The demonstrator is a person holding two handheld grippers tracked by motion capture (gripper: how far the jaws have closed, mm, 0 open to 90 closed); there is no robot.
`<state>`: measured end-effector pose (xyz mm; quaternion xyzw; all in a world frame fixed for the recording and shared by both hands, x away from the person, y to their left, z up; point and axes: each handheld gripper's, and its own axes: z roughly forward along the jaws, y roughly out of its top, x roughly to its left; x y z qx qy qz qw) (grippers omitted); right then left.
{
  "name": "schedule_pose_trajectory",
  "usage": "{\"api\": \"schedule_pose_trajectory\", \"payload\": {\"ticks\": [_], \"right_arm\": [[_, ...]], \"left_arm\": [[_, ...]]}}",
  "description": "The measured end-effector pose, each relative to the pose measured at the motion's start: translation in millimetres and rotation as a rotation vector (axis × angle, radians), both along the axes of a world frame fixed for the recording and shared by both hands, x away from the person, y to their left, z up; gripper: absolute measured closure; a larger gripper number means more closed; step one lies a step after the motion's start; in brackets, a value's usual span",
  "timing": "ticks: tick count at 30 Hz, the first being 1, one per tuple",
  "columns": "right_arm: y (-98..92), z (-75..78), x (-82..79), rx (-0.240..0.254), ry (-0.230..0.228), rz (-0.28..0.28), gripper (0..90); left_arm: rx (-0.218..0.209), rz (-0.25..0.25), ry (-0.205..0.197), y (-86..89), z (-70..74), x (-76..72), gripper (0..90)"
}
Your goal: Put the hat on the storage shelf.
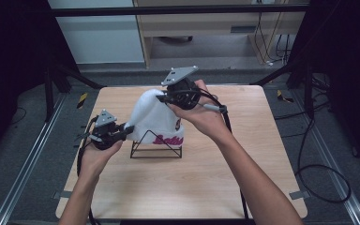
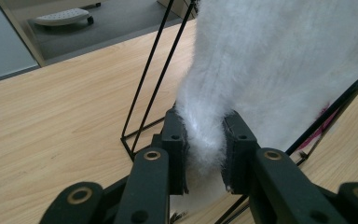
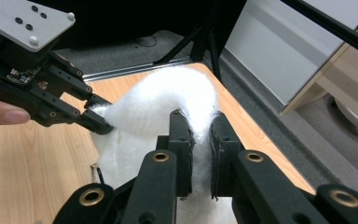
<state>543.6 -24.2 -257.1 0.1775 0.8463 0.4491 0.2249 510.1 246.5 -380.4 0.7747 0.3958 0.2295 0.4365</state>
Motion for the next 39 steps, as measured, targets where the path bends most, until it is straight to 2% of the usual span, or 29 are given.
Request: {"api": "schedule_pose_trajectory", "payload": {"ticks": [14, 24, 31, 39], "right_arm": [[4.9, -12.9, -3.8, -0.024, 0.032, 0.026, 82.0], [13.3, -30.1, -3.9, -0.057, 0.071, 0.034, 81.9], [17.7, -33.8, -1.9, -0.069, 0.087, 0.029, 81.9], [23.7, -40.3, -4.8, -0.082, 0.108, 0.037, 81.8]], "left_arm": [[-0.016, 0.009, 0.017, 6.6, -19.0, -3.0, 73.5], [-0.028, 0.018, 0.052, 11.9, -41.3, -1.9, 73.0], [-0.013, 0.016, 0.062, 11.7, -45.5, -1.4, 72.8], [-0.029, 0.027, 0.078, 14.6, -56.4, -1.9, 72.6]]}}
